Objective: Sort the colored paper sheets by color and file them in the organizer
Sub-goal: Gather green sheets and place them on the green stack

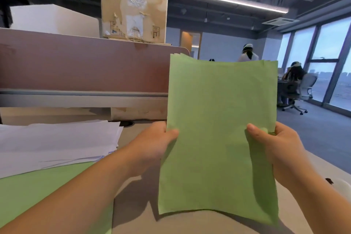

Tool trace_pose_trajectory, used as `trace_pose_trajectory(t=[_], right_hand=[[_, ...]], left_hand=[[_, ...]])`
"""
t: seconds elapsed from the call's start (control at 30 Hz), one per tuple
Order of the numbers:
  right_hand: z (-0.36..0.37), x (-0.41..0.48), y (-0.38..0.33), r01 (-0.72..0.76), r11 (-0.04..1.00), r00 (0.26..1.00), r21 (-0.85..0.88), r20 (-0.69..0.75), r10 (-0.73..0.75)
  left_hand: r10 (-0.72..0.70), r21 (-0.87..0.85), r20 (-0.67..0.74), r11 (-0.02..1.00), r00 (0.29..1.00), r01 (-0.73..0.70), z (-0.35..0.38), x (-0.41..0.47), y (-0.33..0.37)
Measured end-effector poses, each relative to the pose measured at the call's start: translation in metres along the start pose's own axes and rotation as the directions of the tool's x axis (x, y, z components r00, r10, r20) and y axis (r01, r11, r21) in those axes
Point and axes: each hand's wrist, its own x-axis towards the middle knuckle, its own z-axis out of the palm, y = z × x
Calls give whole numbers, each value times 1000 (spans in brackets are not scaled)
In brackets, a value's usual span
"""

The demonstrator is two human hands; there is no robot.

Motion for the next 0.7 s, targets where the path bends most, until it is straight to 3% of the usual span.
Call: trace_pose_trajectory(t=[0.27,0.47,0.6,0.7], right_hand=[[27,-26,-25,-323,945,924,54,233,302],[95,-71,-34,-475,871,814,122,438,383],[159,-88,-19,-501,865,700,-24,577,421],[210,-114,-15,-503,845,600,-179,631,491]], left_hand=[[-36,3,-125,999,991,37,-57,-40,27],[-237,-46,-185,972,954,232,-128,-111,17],[-329,52,-313,931,891,362,-189,-169,-4],[-383,30,-429,899,818,437,-231,-221,-16]])
